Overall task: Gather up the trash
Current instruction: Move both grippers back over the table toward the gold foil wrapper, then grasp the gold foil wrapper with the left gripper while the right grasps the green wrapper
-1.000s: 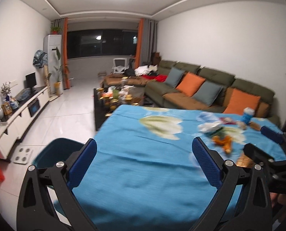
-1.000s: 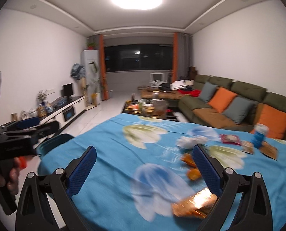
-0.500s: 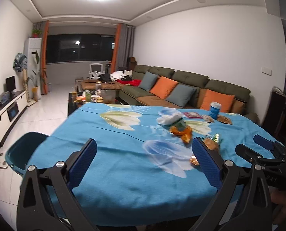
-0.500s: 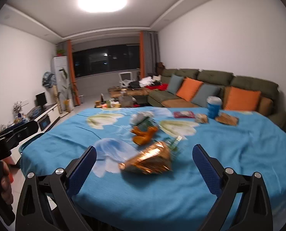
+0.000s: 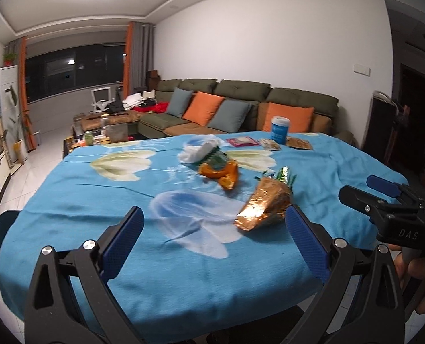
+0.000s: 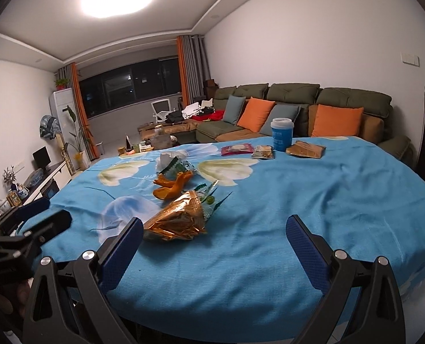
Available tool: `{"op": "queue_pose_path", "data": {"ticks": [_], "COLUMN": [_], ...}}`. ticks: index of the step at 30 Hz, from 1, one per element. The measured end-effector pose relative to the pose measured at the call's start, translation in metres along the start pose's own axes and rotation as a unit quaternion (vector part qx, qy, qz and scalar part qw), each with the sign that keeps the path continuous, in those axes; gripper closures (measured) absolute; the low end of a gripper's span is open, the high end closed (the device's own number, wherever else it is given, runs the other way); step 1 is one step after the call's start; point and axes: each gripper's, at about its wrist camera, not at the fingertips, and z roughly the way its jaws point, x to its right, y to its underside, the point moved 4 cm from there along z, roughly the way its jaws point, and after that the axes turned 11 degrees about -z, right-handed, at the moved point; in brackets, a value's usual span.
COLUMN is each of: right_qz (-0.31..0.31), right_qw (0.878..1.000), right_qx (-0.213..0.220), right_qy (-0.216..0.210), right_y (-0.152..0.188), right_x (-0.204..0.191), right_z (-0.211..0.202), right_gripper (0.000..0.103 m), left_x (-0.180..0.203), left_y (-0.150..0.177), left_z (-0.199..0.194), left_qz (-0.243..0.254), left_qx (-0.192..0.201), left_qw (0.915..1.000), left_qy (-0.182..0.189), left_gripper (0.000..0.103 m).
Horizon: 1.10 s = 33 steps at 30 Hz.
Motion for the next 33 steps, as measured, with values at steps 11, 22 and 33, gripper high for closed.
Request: {"op": "queue_pose_path", "data": {"ticks": [11, 22, 33], "right_qz": [0.018, 0.028, 0.037], "right_qw": [1.0, 0.999, 0.999], "right_qx": [-0.007, -0.015, -0.032], "right_qy": [0.012, 0.004, -0.004], "right_y": [-0.004, -0.003, 0.0], "right_x": [0.019, 0.024, 0.033], "right_z": [0.009, 0.023, 0.04], "right_gripper": [0.007, 0.007, 0.007], "left_x": [0.022, 0.037, 0.041], "left_y": [0.012, 0.01, 0.022], "left_z": [0.052, 0.107, 0.151], "left_qz": [0.029, 0.006, -0.005], "left_qx": [-0.044, -0.097, -0.164], "left_qw": [0.9984, 0.9938, 0.9847], "left_qy": [0.021, 0.054, 0.06], "left_gripper": [0.006, 0.006, 0.04]}}
